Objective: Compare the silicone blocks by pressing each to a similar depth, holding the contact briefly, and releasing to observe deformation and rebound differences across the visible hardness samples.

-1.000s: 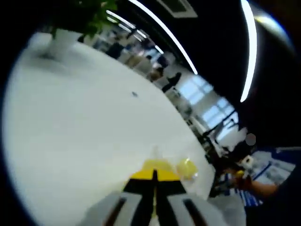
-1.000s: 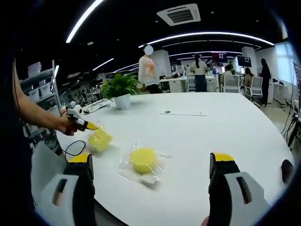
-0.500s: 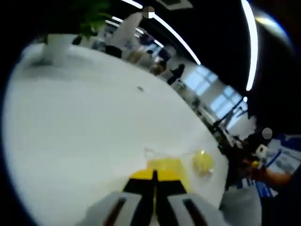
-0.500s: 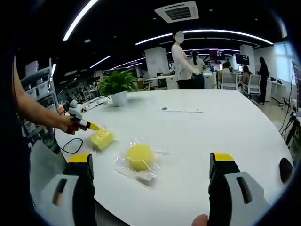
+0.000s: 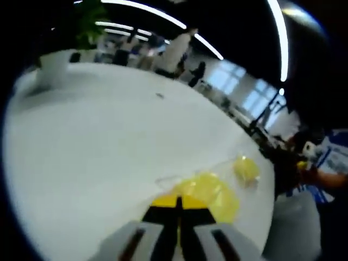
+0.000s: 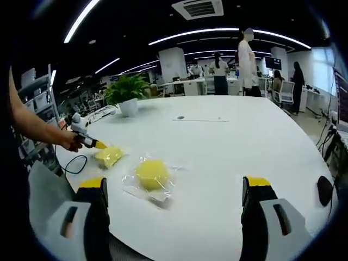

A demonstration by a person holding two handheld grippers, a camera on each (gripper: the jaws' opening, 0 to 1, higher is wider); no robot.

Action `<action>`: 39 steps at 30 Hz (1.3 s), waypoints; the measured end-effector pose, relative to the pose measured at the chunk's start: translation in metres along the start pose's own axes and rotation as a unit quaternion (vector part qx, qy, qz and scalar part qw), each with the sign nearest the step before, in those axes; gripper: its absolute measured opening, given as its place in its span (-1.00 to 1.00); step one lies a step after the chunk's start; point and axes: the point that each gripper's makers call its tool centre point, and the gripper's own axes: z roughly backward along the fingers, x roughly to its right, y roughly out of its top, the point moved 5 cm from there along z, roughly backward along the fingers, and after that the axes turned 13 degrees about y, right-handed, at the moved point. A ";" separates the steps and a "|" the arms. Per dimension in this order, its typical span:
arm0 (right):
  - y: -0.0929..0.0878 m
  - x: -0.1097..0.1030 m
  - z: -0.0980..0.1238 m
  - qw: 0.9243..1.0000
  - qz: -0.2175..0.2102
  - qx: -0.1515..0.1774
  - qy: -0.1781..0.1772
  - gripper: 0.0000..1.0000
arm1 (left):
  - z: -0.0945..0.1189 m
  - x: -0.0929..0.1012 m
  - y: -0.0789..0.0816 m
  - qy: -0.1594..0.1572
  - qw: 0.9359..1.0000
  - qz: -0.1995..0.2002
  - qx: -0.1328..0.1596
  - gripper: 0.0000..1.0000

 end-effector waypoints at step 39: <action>0.011 0.014 0.001 1.000 0.005 0.002 -0.002 0.93 | 0.078 0.003 0.038 0.077 0.984 -0.079 0.141 1.00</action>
